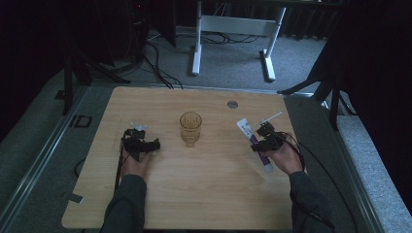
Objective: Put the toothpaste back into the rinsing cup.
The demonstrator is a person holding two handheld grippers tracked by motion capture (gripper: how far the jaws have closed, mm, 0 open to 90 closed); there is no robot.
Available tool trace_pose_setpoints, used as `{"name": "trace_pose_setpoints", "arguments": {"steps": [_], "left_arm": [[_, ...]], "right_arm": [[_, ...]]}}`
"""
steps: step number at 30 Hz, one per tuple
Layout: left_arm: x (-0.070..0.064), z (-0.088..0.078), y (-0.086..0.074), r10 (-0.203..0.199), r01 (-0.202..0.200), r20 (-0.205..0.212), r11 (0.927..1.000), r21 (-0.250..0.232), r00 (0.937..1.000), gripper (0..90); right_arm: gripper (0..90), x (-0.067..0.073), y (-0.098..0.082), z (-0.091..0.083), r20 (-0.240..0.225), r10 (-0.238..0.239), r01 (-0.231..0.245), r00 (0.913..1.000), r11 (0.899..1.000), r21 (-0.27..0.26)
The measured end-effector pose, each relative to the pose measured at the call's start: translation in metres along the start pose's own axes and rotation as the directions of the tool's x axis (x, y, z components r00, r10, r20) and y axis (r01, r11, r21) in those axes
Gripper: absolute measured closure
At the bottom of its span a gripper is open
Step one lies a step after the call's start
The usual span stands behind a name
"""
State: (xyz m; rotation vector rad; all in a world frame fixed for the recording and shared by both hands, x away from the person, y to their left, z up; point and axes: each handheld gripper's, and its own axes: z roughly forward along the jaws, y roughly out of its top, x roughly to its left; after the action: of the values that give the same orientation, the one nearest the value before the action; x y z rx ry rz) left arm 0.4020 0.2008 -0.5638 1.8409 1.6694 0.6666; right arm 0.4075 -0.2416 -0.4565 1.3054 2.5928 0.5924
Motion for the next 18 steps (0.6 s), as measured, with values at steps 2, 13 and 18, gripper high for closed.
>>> {"name": "trace_pose_setpoints", "arguments": {"steps": [2, 13, 18], "left_arm": [[0.0000, 0.0000, 0.0000, 0.000, 0.000, 0.000, 1.0000, 0.000, 1.0000, 7.6], [-0.0001, 0.0001, 0.0001, -0.001, 0.001, 0.000, 1.0000, -0.001, 1.0000, 7.6], [-0.0001, 0.0001, 0.0001, -0.001, 0.001, 0.000, 1.0000, -0.001, 1.0000, 7.6]], "right_arm": [[72.1, -0.0013, 0.0000, -0.0023, -0.004, 0.007, -0.008, 1.0000, 1.000, -0.029], [72.1, -0.0064, -0.0038, -0.0047, 0.024, 0.047, -0.042, 0.9986, 0.985, -0.167], [72.1, -0.0073, -0.0057, -0.0016, 0.054, 0.058, -0.045, 0.9969, 0.975, -0.217]]}}
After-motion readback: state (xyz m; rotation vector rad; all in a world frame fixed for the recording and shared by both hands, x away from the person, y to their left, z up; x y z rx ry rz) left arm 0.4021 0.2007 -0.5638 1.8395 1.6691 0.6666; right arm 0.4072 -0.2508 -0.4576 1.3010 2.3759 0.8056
